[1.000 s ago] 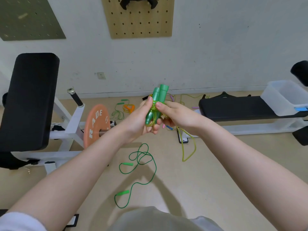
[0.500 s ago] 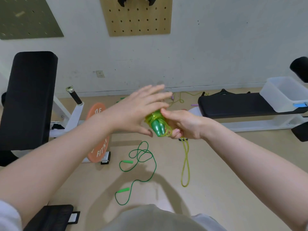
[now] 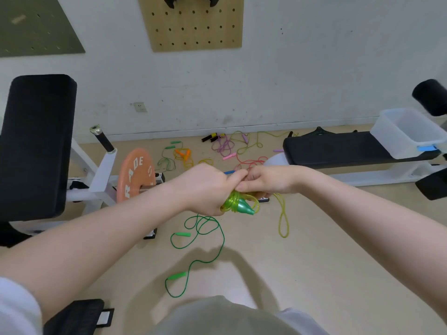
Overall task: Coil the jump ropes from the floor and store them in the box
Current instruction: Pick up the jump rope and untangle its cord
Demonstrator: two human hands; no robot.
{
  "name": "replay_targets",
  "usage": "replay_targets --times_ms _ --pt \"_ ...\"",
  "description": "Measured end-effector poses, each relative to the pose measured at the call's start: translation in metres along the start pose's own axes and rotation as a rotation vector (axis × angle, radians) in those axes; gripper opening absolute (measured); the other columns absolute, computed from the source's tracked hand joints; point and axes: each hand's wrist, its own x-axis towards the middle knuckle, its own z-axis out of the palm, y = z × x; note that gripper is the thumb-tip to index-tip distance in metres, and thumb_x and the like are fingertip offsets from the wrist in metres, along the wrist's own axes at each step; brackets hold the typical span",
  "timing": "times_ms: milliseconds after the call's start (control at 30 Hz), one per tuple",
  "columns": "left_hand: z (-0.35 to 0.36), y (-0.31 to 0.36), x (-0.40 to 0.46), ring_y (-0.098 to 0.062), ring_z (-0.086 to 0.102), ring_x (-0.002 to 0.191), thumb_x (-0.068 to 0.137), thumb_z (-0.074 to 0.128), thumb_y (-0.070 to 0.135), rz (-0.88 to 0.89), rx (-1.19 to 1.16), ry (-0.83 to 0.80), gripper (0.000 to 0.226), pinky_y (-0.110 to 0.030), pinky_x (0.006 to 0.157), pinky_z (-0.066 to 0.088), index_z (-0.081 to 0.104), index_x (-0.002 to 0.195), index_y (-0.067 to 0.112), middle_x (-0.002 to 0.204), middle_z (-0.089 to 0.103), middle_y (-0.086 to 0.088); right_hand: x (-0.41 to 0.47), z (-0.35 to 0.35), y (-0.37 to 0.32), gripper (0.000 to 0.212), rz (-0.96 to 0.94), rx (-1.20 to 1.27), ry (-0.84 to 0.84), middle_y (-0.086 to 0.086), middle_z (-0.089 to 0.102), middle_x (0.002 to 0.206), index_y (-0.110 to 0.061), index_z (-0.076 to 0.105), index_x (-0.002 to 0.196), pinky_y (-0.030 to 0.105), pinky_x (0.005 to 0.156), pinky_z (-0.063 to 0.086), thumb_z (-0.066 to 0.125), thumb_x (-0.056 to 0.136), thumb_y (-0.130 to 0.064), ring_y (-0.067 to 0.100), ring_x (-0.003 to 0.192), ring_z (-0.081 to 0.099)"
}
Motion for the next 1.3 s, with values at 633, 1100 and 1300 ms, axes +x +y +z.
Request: replay_targets --times_ms 633,1100,1300 --pt "0.015 0.023 0.036 -0.028 0.061 0.103 0.088 0.047 0.004 -0.357 0.088 -0.282 0.03 -0.03 0.064 0.037 0.051 0.118 0.009 0.116 0.058 -0.005 0.036 0.004 -0.017 0.021 0.037 -0.926 0.32 0.003 0.041 0.068 -0.006 0.064 0.099 0.029 0.06 0.037 0.065 0.085 -0.022 0.029 0.074 0.054" --pt "0.034 -0.023 0.039 -0.018 0.037 0.046 0.079 0.058 0.006 -0.832 -1.439 -0.002 0.019 -0.019 0.046 0.028 0.049 0.067 0.018 0.058 0.041 -0.003 0.026 0.021 -0.02 0.017 0.008 -0.606 0.593 0.019 0.061 0.098 -0.004 0.053 0.102 0.035 0.067 0.037 0.038 0.094 -0.006 0.036 0.09 0.059" --pt "0.016 -0.03 0.019 -0.012 0.038 0.041 0.056 0.059 0.001 -0.488 -1.875 0.067 0.029 -0.021 0.045 0.032 0.051 0.082 0.011 0.068 0.047 -0.013 0.01 0.016 -0.008 0.04 -0.149 0.365 0.297 -0.006 0.038 0.043 -0.014 0.044 0.063 0.021 0.042 0.036 0.036 0.101 -0.023 0.01 0.035 0.039"
